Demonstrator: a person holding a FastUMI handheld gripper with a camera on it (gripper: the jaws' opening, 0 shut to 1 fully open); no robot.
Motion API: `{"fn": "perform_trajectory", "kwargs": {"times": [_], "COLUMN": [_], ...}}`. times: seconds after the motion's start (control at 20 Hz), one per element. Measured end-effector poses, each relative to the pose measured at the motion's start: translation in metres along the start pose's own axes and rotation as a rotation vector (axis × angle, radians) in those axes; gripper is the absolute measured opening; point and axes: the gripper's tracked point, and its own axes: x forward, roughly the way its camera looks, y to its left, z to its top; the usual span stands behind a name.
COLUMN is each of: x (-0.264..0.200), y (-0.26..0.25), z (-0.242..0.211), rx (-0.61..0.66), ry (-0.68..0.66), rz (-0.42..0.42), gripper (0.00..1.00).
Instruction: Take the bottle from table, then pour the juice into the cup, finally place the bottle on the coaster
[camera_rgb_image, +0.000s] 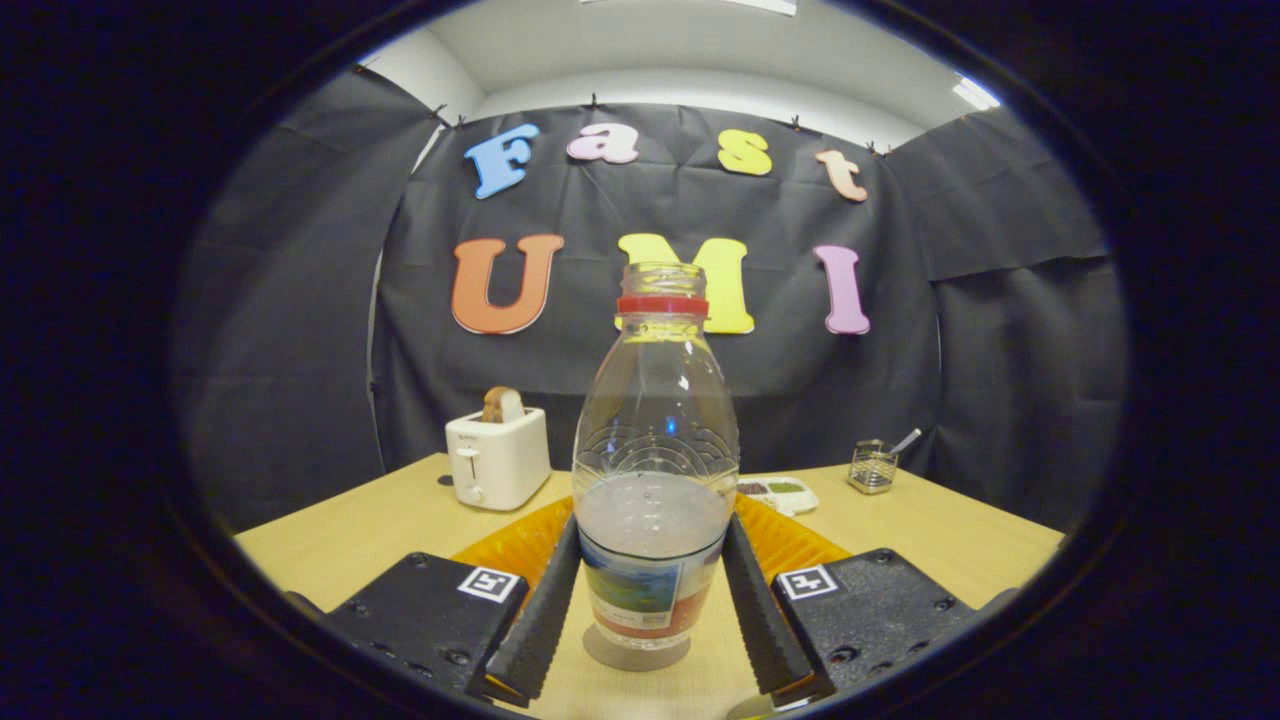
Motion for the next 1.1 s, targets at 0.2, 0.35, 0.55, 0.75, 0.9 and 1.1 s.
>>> {"fn": "perform_trajectory", "kwargs": {"times": [0.2,0.35,0.55,0.75,0.9,1.1], "x": [0.026,0.037,0.043,0.045,0.041,0.033], "y": [0.001,0.003,0.005,0.005,0.009,0.006], "z": [-0.027,-0.044,-0.061,-0.076,-0.067,-0.06], "rx": [0.007,0.028,0.03,0.024,0.009,0.018], "ry": [0.039,0.067,0.084,0.105,0.074,0.083], "rz": [-0.011,-0.004,0.003,0.009,0.027,0.03], "gripper": [0.79,0.8,0.8,0.81,0.87,1.0]}}
